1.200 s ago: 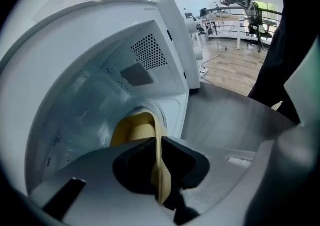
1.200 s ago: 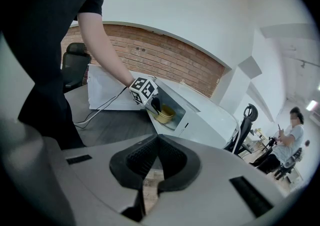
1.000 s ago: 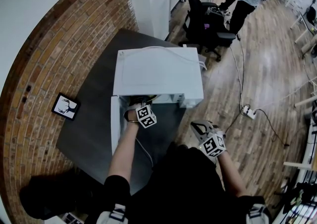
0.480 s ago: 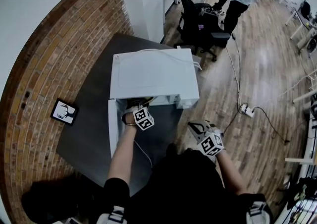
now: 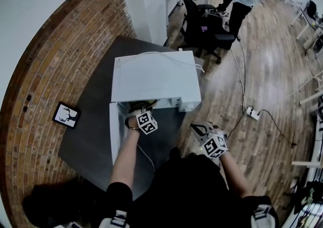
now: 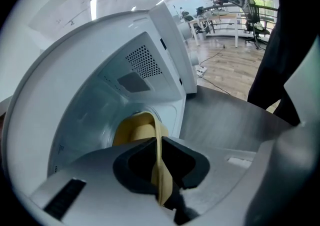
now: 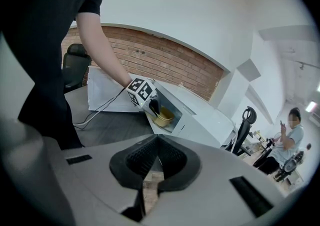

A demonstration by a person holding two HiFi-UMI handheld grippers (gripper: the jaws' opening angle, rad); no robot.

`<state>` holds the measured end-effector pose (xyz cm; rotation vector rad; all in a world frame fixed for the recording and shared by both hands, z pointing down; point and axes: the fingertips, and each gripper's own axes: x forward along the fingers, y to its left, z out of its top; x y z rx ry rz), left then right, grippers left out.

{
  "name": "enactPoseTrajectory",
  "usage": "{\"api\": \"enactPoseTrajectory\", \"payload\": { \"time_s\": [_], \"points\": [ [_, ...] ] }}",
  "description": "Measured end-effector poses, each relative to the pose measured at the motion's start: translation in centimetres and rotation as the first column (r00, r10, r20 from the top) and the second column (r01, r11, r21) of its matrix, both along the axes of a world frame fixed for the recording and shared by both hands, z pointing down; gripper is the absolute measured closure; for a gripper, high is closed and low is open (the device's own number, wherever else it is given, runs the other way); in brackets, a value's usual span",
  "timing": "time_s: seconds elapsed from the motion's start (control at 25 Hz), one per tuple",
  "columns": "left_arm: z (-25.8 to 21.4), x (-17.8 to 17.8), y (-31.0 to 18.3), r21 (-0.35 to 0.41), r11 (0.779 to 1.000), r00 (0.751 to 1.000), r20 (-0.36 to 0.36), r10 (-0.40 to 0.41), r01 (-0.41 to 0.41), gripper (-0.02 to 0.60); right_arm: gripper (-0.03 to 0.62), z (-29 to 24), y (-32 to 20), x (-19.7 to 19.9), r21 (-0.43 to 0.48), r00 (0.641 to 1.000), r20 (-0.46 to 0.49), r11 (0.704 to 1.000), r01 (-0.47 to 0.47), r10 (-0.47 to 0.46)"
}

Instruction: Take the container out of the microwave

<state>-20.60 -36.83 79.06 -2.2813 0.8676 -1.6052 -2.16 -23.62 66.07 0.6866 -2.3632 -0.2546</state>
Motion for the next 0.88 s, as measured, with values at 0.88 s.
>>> {"api": "enactPoseTrajectory", "payload": {
  "time_s": [0.88],
  "points": [
    [-2.1, 1.7, 2.4, 0.003, 1.0, 1.0, 0.018, -0.023, 0.023, 0.552, 0.594, -1.2, -0.2, 1.1, 0.022, 0.997, 0.072, 1.0, 0.01, -0.012]
  ]
}}
